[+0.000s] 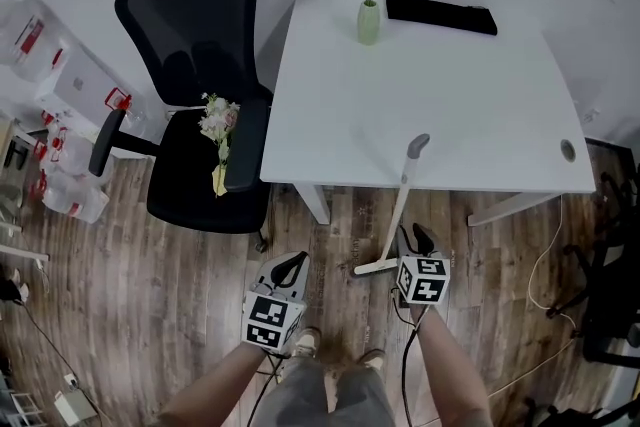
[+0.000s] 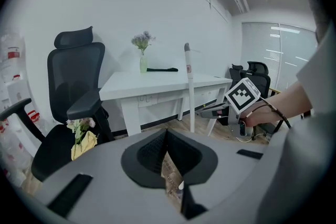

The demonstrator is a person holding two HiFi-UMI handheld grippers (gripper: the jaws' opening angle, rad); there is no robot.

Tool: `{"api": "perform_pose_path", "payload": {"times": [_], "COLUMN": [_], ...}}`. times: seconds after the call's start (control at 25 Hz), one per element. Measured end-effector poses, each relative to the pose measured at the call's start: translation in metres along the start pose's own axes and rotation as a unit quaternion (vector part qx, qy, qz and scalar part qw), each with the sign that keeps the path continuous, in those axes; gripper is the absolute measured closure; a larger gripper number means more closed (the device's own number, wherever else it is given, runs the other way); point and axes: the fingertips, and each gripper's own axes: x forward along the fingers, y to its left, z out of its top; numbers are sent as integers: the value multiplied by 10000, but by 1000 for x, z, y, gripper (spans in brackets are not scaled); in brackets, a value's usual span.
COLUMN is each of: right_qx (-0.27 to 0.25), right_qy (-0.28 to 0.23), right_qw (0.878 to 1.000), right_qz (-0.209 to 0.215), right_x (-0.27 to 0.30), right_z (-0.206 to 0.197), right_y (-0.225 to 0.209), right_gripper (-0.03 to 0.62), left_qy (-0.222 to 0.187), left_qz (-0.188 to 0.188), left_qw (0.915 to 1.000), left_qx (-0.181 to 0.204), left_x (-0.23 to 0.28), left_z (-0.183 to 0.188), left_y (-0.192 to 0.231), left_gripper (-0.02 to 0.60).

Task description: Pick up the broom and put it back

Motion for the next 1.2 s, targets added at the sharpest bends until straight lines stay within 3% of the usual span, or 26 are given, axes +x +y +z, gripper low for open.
{"api": "perform_pose_path", "payload": {"times": [0.2,0.52,0.84,1.08,1.2], "right_qx": [201,-112,-422,-955,-1423], "right_qy": [-205,-683,-1380,-1963,-2162], "right_qw": [9995,9957,9854,9720,9627], "right_qz": [132,609,905,865,784], "right_x": [-57,-171,-300,-385,-418], "right_z": [40,136,216,248,255], "right_y": [10,43,78,107,123], "right_gripper": [453,534,548,549,549], "left_qy": [-170,-695,-1462,-1643,-1809], "left_qz": [-36,-212,-485,-608,-550], "left_qw": [9998,9967,9837,9759,9735], "left_qx": [78,373,932,1299,1286], "left_x": [-21,-73,-149,-205,-232], "left_z": [44,143,241,272,280], "left_y": [-6,-20,-60,-85,-92], "left_gripper": [565,565,565,565,565]}}
